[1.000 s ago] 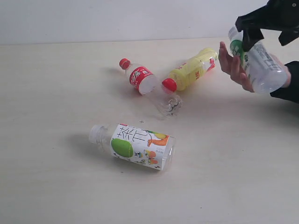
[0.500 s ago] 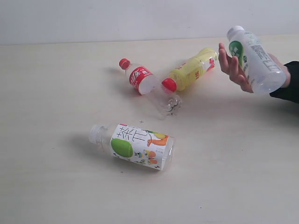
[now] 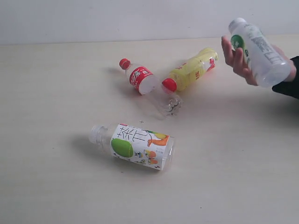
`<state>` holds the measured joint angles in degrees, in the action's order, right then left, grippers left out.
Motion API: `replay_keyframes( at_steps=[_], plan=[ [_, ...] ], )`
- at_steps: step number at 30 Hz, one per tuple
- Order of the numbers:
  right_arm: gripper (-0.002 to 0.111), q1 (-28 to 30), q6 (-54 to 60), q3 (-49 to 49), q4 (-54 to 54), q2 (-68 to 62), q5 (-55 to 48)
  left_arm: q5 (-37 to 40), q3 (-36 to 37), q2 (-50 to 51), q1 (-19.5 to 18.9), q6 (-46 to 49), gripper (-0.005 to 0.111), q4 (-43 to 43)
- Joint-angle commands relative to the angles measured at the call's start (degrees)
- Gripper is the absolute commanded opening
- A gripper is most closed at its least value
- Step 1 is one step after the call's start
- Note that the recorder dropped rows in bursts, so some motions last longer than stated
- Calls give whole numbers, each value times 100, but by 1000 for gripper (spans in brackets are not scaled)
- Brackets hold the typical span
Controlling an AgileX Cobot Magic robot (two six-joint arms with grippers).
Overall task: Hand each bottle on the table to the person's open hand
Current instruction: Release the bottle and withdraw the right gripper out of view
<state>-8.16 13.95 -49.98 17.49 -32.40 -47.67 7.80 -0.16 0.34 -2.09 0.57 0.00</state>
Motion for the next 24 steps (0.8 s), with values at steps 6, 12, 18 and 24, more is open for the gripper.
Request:
replay_keyframes(
  at_steps=[6,12,18,24],
  plan=[
    [0,22,149,1439,25,3004,867,-24,16,-34,-5,1,0,0],
    [0,22,33,2396,106,3240,1274,-22,16,-34,-5,1,0,0],
    [0,22,-48,3136,1752,3093,2810,-2,16,-34,-5,1,0,0],
    [0,22,3,3381,636,3093,1870,-2,16,-34,-5,1,0,0]
  ],
)
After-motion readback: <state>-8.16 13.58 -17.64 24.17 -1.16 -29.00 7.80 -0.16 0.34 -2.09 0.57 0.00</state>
